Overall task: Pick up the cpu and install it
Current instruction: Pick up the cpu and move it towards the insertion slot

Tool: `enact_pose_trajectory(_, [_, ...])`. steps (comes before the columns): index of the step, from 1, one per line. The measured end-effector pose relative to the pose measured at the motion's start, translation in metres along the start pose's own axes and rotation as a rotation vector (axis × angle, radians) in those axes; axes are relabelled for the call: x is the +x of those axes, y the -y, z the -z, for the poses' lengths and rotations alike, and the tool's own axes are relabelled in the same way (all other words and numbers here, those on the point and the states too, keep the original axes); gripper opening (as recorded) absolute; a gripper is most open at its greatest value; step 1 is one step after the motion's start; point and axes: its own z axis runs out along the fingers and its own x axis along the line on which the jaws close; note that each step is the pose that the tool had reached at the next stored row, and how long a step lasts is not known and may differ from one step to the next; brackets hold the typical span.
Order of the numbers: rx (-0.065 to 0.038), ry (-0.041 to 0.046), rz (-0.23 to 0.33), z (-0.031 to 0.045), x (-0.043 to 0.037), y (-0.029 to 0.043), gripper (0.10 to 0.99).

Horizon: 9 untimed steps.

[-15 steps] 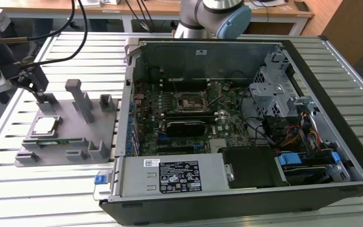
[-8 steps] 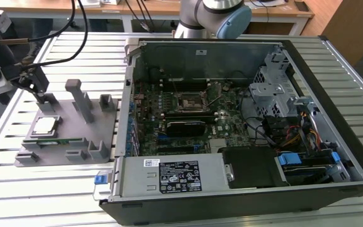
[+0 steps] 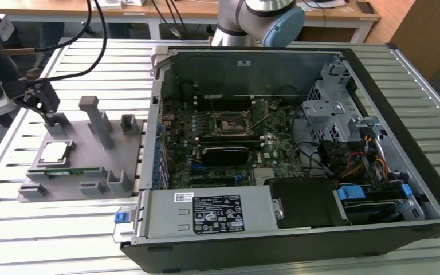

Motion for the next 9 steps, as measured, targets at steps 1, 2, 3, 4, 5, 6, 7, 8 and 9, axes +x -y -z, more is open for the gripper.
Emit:
enact_pose_trajectory(1, [0.0, 0.0, 0.0, -0.0003, 0.0, 0.0, 0.82])
enact_pose_trajectory(2, [0.0, 0.0, 0.0, -0.0005, 0.0, 0.0001, 0.82])
enact_pose_trajectory(3, [0.0, 0.0001, 0.0, -0.0009, 0.0, 0.0001, 0.82])
enact_pose_trajectory(4, [0.0, 0.0002, 0.0, -0.0013, 0.0, 0.0001, 0.82])
enact_pose_trajectory(5, [0.0, 0.0001, 0.0, -0.0017, -0.0001, 0.0002, 0.82])
enact_pose_trajectory(6, [0.0, 0.0, 0.0, -0.002, -0.0002, 0.0002, 0.82])
enact_pose_trajectory(7, [0.0, -0.0001, 0.0, -0.0024, -0.0004, 0.0002, 0.82])
enact_pose_trajectory(8, [0.0, -0.0001, -0.001, -0.0028, -0.0008, 0.0003, 0.82])
enact_pose_trajectory(9, [0.0, 0.0, -0.001, -0.0035, -0.0011, 0.0003, 0.82])
